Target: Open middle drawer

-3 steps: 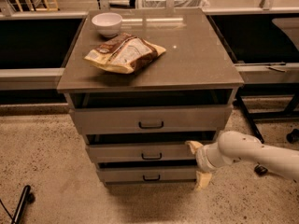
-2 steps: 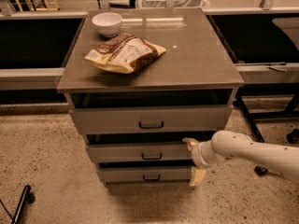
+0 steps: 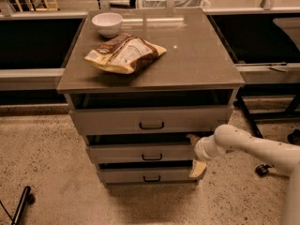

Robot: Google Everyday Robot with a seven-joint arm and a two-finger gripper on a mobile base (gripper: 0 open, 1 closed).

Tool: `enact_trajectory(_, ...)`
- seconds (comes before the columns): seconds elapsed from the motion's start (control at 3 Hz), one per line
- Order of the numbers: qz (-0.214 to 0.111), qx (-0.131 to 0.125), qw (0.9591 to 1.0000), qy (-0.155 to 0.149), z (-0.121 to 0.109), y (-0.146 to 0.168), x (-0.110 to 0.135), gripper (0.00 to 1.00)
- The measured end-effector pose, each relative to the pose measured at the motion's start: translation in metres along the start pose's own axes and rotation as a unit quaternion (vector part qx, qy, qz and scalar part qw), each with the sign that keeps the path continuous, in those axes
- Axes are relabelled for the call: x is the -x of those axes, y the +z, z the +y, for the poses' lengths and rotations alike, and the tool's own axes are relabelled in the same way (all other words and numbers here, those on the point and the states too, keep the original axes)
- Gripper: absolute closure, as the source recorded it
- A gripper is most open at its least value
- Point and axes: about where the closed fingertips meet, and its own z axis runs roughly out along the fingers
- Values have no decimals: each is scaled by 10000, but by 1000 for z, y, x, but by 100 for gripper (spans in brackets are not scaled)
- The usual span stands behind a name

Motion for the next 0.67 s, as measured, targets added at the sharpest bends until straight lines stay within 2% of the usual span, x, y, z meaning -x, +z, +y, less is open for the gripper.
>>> enact_trajectory(0.33, 105, 43, 9998, 155, -13, 8, -14, 18)
enact_trajectory(0.67, 329, 36, 9993, 153, -20, 9, -21, 43)
